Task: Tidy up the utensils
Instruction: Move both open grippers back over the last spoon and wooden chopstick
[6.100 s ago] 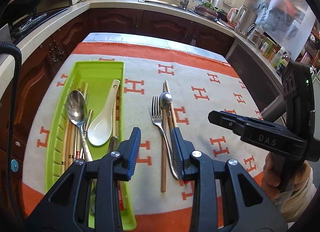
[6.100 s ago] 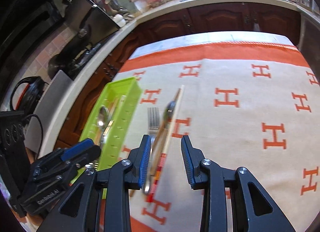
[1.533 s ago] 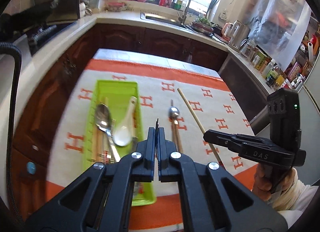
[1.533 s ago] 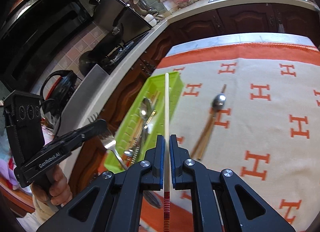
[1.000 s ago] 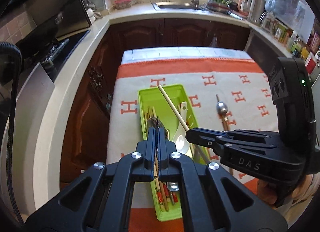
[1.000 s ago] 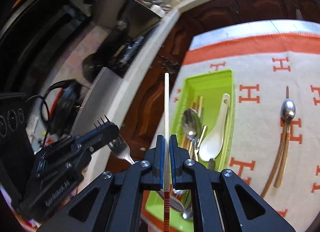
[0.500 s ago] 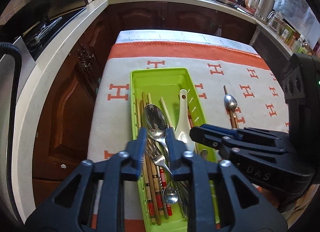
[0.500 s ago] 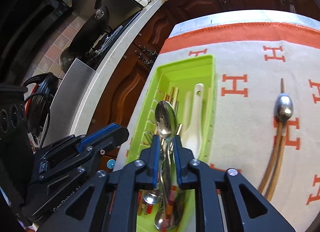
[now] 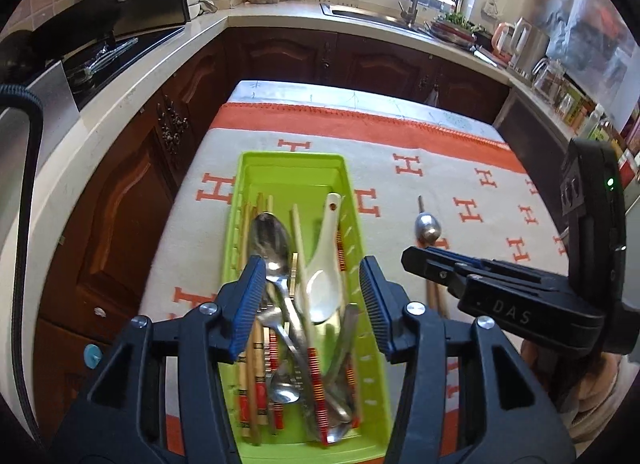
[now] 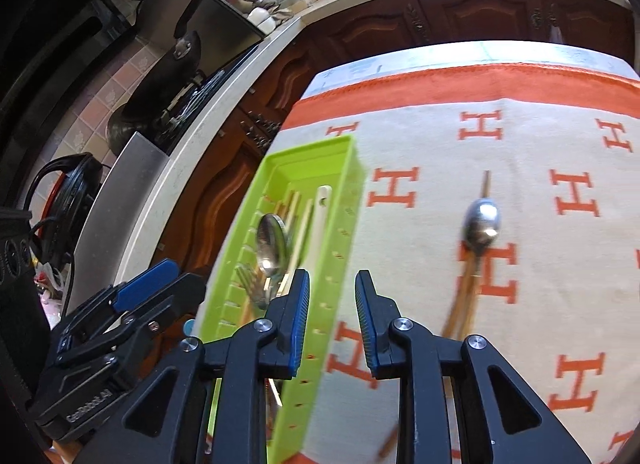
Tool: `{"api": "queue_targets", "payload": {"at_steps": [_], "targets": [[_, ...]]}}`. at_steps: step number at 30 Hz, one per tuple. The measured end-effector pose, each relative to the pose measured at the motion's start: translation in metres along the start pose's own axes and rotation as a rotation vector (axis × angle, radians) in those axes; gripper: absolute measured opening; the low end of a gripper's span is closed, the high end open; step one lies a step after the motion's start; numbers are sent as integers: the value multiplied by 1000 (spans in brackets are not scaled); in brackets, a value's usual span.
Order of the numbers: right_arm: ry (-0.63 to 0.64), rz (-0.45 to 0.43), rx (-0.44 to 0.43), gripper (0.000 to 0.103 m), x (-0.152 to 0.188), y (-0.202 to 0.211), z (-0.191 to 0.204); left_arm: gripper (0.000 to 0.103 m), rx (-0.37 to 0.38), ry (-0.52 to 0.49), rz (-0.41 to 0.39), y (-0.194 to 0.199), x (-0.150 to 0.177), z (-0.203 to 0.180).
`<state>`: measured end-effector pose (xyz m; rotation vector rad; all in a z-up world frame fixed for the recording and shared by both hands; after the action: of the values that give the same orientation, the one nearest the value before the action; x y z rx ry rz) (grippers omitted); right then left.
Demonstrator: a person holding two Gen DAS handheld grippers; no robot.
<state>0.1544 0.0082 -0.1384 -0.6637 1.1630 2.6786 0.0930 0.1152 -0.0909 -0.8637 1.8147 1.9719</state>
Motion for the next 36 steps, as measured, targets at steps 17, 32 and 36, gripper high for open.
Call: {"api": "queue_targets", "payload": {"at_steps": [17,32,36], "targets": [[-17,6,149,26,26,15,-82,46,61,47,48,-50,42,-76],[98,30,228,21,36,0,-83,46,32,59,46,-59,59,-66],[149,30,268,12,38,1,-81,46,34,65,36,-56,56,-65]]}}
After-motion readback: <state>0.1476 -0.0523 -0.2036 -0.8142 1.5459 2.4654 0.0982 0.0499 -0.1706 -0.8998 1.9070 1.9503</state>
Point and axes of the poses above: each gripper's, at about its wrist camera, not at the fingertips, and y roughly against the way its jaws point, z to its left, x to its underside, the point moved 8 cm from there along -y, roughly the way its jaws point, and after that the axes turned 11 degrees about -x, right-handed, at the moved point
